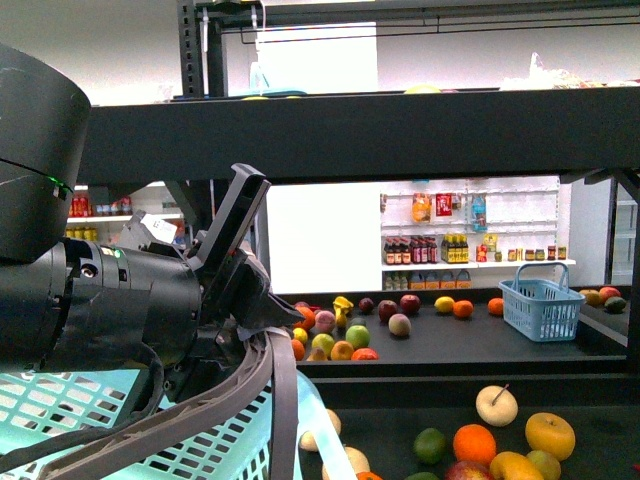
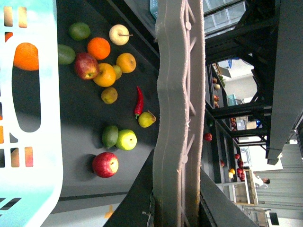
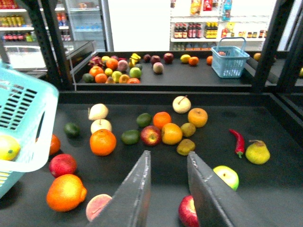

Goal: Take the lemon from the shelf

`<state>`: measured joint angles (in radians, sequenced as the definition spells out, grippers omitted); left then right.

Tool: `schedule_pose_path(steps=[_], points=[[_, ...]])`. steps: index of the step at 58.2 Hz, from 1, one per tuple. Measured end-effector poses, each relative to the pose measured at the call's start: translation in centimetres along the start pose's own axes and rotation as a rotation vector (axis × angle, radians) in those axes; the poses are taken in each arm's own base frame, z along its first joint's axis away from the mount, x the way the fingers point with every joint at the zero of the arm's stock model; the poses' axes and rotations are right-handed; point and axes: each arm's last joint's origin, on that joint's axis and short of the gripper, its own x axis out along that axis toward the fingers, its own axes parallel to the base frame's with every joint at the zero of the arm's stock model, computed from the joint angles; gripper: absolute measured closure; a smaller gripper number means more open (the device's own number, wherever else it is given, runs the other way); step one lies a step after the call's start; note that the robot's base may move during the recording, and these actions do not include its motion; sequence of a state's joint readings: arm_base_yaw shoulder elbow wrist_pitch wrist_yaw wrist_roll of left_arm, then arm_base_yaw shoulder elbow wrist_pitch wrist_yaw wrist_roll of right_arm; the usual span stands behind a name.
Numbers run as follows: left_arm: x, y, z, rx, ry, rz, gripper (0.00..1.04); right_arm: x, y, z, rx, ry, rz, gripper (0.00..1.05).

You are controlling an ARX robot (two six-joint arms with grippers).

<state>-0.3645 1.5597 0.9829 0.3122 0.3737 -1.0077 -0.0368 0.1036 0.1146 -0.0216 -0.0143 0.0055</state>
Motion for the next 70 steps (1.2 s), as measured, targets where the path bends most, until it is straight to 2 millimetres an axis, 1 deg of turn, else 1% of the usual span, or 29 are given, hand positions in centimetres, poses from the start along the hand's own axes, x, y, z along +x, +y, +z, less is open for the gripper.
schedule_pose_path(steps=[2,3,7,32,37,50,51,54,55,63,70], points=[[0.0,0.0,0.0,-0.001,0.0,0.0,0.94,0.0,0.2,-0.2,-0.001,-0.001,0.025,0.89],[0.0,0.0,0.0,-0.001,0.0,0.0,0.94,0.0,0.2,-0.2,-0.002,-0.001,0.027,0.9],[0.0,0.0,0.0,-0.001,0.0,0.0,0.94,0.0,0.3,-0.4,-0.003,-0.004,0.019,1.02],[0.0,0.0,0.0,-0.001,-0.003,0.002,0.94,0.0,0.3,-1.7,-0.003,-0.003,0.022,1.02],[0.0,0.0,0.0,-0.001,-0.002,0.001,0.94,-0.1,0.3,-2.5,-0.003,-0.009,0.021,1.02],[0.0,0.0,0.0,0.0,-0.003,0.002,0.94,-0.1,0.3,-2.4,-0.003,-0.017,0.021,1.02],[0.0,0.0,0.0,-0.001,-0.003,0.002,0.94,-0.1,0.3,-2.4,-0.004,-0.017,0.021,1.01],[0.0,0.0,0.0,0.0,-0.003,0.002,0.94,-0.1,0.3,-2.4,-0.003,-0.017,0.021,0.91],[0.0,0.0,0.0,0.0,-0.003,0.002,0.94,-0.1,0.3,-2.4,-0.003,-0.017,0.021,0.89],[0.0,0.0,0.0,-0.001,-0.003,0.002,0.94,-0.1,0.3,-2.4,-0.003,-0.017,0.021,0.65],[0.0,0.0,0.0,0.0,-0.002,0.001,0.94,-0.1,0.3,-2.4,-0.003,-0.017,0.021,0.46]])
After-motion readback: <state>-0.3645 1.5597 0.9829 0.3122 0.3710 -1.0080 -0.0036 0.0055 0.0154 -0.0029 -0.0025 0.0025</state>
